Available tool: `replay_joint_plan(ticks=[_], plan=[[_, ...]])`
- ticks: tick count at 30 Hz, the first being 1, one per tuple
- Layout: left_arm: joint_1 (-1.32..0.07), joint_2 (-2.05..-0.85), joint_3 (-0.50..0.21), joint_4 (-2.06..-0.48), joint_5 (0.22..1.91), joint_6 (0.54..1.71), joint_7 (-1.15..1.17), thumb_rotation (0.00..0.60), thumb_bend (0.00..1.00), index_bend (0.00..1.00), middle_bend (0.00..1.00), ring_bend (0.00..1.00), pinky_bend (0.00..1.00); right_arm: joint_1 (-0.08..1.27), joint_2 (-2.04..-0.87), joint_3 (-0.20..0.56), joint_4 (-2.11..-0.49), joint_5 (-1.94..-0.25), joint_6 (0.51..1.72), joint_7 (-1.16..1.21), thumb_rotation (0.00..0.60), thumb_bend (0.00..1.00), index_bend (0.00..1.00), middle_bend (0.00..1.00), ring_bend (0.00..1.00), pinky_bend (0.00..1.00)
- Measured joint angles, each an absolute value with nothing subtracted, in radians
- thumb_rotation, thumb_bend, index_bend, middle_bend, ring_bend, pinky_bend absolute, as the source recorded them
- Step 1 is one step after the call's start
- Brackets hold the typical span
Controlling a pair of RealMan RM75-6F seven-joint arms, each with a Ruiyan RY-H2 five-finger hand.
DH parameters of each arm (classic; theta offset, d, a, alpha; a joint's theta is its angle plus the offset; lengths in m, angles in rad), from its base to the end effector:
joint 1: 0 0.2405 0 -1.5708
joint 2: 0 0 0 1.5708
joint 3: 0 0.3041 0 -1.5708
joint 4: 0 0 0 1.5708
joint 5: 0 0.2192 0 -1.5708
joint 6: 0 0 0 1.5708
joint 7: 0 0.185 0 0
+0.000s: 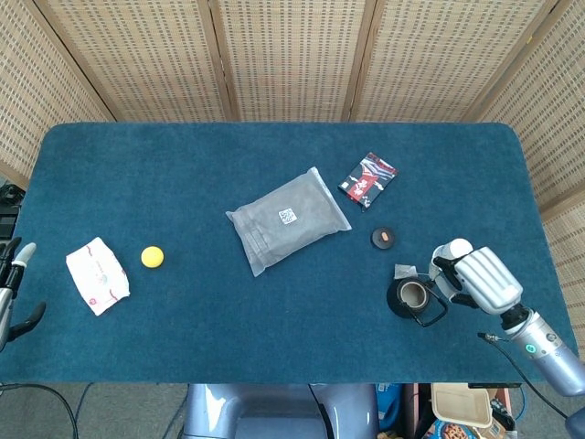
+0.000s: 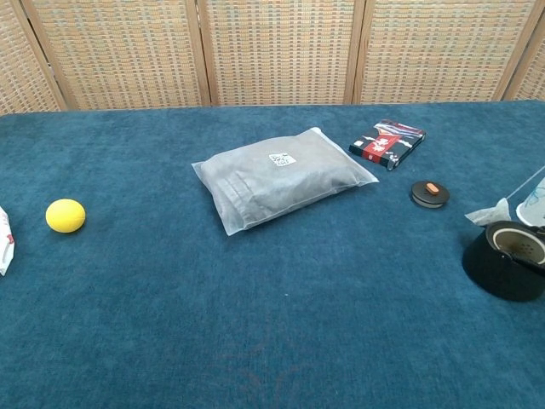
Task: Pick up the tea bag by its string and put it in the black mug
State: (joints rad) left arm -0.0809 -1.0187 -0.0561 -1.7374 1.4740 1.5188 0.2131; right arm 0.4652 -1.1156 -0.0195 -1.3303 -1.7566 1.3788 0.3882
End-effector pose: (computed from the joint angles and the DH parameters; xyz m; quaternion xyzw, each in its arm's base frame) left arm -0.3389 0.2245 0.2038 -0.6131 -0.3260 -0.3386 0.6350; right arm -0.2904 -0.3399 0.1543 0.7407 -0.3018 0.4553 0.3911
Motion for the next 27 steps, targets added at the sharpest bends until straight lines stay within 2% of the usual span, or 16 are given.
replay_joint_plan(ticks=[17,27], plan=[[-0.085,-1.020,-0.059,-1.742,1.476,1.515,0.220,0.600,0.32,0.03,0.00,0.00,0.00,0.440,-1.072,-0.010,-1.345,-1.763,1.447,0.414,0.600,0.79,0.70,0.90,0.91,0.95],[-0.084,-1.017,-0.058,-1.749,1.478,1.519,0.225,0.600,0.32,0.03,0.00,0.00,0.00,0.432,-1.075,-0.016,-1.337,-1.766,1.447,0.428,0.600,0.80,0.70,0.90,0.91,0.95]])
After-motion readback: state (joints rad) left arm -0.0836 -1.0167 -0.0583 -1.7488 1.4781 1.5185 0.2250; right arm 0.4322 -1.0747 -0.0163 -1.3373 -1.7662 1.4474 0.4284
